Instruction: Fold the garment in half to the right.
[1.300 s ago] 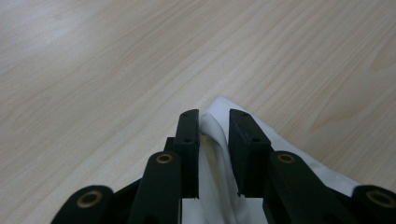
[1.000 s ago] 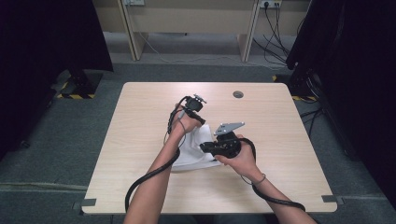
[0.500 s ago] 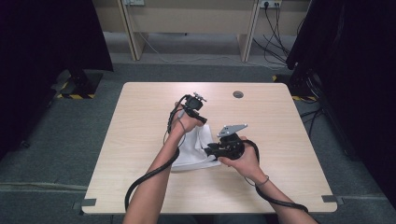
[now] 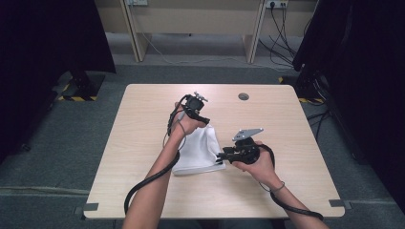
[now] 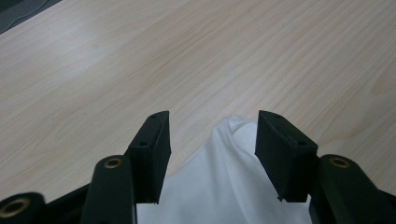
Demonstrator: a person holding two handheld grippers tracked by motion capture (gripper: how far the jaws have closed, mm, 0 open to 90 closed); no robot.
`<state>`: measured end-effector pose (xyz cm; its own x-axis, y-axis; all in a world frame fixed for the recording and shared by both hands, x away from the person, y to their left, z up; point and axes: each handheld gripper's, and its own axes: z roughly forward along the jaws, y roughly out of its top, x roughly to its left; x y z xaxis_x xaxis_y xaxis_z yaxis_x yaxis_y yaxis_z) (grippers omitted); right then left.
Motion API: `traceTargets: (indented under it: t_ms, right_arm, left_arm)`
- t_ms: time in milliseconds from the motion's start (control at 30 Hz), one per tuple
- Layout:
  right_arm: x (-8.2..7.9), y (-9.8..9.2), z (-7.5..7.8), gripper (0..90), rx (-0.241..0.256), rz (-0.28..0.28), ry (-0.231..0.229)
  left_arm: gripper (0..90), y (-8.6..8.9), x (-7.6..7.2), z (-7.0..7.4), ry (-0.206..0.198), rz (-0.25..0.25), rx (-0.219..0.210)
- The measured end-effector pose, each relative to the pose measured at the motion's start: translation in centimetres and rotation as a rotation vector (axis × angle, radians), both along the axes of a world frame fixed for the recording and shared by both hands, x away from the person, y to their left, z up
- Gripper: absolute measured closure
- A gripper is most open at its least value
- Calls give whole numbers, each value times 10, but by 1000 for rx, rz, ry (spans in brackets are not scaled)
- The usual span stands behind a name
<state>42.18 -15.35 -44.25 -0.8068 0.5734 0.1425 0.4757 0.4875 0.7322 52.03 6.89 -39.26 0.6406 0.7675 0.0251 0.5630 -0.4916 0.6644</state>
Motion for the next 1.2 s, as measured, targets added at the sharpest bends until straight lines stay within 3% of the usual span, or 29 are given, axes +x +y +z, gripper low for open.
traceTargets:
  t_ms: [233,433,533,633,733,1067,1200]
  right_arm:
    - [-3,6,14,622,41,37,-12]
    - [-1,25,11,595,-5,72,1]
    - [2,33,5,641,-26,81,16]
    - [4,37,2,760,-38,84,27]
    - [5,35,2,862,-30,86,30]
    - [-1,20,5,872,-15,69,19]
    - [-5,14,2,866,-38,61,6]
  left_arm:
    - [431,19,-5,1,-13,29,0]
    - [421,34,-10,2,-23,48,-5]
    - [419,40,-13,3,-29,54,-5]
    - [419,46,-16,2,-32,58,-4]
    - [419,51,-19,1,-38,61,-6]
    - [420,53,-23,-8,-35,58,-3]
    - [418,52,-24,-12,-34,53,1]
